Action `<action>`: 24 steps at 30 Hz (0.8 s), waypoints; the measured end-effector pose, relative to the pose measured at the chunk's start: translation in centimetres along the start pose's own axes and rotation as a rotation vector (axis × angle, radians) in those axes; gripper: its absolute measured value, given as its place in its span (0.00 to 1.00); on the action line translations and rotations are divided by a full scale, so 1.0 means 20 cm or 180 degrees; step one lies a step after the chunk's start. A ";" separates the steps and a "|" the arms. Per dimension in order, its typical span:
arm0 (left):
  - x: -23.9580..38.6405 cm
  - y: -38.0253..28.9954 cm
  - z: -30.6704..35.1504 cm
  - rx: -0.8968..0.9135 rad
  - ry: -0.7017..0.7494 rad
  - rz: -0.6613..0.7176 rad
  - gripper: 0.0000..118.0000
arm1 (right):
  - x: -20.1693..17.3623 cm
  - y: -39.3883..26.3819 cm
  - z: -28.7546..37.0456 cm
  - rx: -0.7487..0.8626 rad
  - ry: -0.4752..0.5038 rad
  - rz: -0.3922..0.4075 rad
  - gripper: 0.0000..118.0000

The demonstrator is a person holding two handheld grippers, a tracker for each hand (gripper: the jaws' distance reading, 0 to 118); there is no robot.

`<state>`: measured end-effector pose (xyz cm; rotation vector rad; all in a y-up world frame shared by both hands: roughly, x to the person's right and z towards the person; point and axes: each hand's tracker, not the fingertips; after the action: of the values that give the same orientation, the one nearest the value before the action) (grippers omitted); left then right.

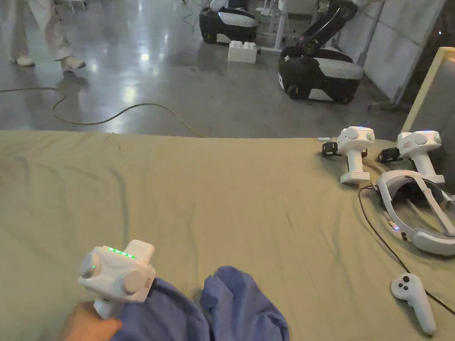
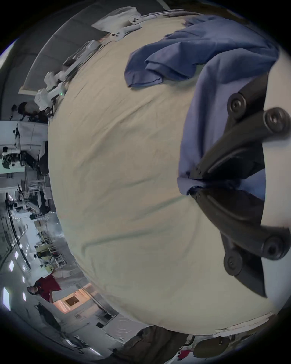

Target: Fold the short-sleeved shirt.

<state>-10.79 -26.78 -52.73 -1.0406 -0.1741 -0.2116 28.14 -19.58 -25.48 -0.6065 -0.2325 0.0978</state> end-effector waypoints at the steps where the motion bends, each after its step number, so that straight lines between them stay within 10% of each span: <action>1: -0.01 -0.01 0.03 0.0007 -0.0085 0.0045 0.07 | 0.01 0.00 -0.02 -0.0111 0.0038 0.0003 0.00; 6: -0.05 -0.11 0.33 0.0421 -0.0178 0.0197 0.07 | 0.10 -0.03 -0.13 -0.0740 0.0392 -0.0298 0.53; 13: -0.10 -0.33 0.76 0.0888 -0.0200 0.0369 0.07 | 0.09 -0.18 -0.35 -0.1454 0.0701 -0.0532 0.50; 16: -0.12 -0.44 0.90 0.1004 -0.0179 0.0463 0.07 | 0.06 -0.22 -0.36 -0.1485 0.1025 -0.0622 0.15; 24: -0.30 -0.62 1.25 0.1334 0.0135 0.0630 0.07 | 0.05 -0.05 -0.11 -0.0714 0.0742 -0.0040 0.07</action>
<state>-20.86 -10.47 -31.51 -0.6302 -0.0710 -0.0144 29.59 -21.39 -26.42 -0.8328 -0.0208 -0.0120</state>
